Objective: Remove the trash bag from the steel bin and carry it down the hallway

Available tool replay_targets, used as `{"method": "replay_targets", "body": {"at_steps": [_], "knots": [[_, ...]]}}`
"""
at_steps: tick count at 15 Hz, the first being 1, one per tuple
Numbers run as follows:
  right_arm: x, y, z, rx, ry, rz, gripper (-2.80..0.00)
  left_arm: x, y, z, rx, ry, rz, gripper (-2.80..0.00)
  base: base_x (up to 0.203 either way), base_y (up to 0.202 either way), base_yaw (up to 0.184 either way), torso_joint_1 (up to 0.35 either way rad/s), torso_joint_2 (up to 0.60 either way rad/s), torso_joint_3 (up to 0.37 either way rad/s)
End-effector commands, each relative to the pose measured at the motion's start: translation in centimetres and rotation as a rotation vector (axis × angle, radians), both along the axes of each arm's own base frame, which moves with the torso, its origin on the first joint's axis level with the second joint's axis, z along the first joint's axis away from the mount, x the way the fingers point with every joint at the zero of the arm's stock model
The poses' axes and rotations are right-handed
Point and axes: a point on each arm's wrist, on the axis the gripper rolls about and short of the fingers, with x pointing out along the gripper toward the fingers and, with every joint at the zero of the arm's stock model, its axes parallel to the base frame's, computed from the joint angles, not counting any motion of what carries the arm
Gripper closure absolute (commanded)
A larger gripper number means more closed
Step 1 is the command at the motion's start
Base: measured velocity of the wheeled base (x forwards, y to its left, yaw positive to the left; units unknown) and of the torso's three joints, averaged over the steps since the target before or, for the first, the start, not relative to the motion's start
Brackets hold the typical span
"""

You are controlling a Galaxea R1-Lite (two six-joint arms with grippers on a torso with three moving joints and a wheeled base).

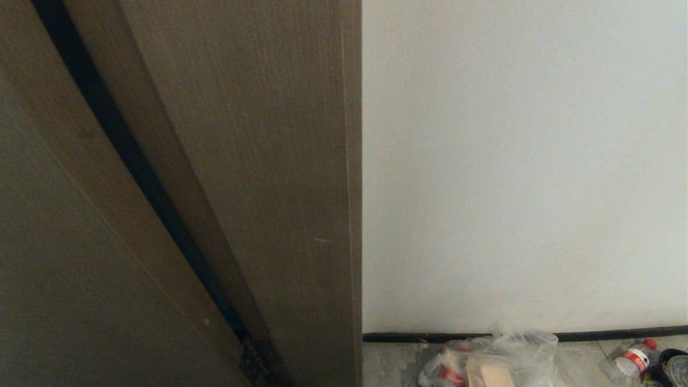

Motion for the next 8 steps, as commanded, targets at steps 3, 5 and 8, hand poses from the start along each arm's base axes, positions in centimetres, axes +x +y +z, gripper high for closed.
{"method": "replay_targets", "body": {"at_steps": [3, 5, 8], "knots": [[0.02, 0.0, -0.04, 0.001, 0.002, 0.0, 0.0, 0.01, 0.0, -0.04, 0.002, 0.002, 0.0, 0.0, 0.0, 0.0, 0.0, 0.001, 0.0, 0.014], [0.02, 0.0, -0.03, 0.001, 0.003, -0.001, 0.0, 0.01, 0.0, -0.04, 0.002, 0.002, 0.0, 0.0, 0.0, 0.0, 0.0, 0.005, 0.0, 0.143], [0.03, 0.0, -0.03, 0.001, 0.003, 0.001, 0.0, 0.01, 0.0, -0.04, 0.002, 0.001, 0.0, 0.0, 0.0, 0.0, 0.0, 0.003, 0.0, 0.065]]}}
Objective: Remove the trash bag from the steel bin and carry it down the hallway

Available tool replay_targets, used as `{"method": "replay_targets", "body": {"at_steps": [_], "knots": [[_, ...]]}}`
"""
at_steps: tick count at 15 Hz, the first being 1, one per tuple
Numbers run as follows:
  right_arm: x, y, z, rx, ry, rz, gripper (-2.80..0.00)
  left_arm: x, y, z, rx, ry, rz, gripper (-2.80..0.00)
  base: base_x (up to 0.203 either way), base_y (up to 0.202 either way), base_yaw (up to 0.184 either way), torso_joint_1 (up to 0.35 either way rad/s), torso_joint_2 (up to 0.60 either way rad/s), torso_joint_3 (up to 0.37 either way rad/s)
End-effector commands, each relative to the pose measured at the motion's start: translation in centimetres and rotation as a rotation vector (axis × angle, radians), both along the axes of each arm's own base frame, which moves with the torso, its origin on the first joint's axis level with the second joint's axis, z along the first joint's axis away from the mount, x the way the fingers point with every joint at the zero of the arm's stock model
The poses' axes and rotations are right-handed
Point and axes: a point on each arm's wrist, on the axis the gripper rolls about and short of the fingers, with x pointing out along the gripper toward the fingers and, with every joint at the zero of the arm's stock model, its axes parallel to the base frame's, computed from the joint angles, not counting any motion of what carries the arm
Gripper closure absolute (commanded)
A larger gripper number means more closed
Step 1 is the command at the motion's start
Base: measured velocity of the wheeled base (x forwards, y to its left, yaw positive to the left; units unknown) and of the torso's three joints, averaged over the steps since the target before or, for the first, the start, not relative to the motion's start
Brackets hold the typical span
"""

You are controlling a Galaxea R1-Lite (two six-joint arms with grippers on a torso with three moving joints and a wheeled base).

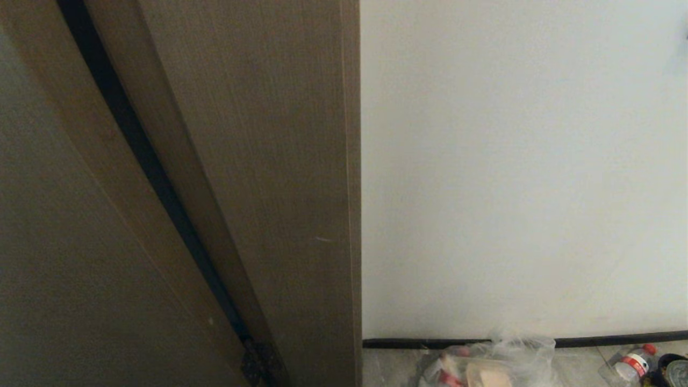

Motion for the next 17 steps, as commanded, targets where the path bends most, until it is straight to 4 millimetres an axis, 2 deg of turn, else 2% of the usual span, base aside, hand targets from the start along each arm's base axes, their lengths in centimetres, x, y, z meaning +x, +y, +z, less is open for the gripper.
{"method": "replay_targets", "body": {"at_steps": [1, 17], "knots": [[0.02, 0.0, -0.04, 0.0, 0.002, 0.0, 0.0, 0.01, 0.0, -0.04, -0.001, 0.002, 0.001, 0.0, 0.0, 0.0, 0.0, 0.002, 0.0, 0.029], [0.03, 0.0, -0.03, 0.002, 0.003, 0.001, 0.0, 0.01, 0.0, -0.04, -0.001, 0.002, 0.001, 0.0, 0.0, 0.0, 0.0, 0.0, 0.0, 0.0]]}}
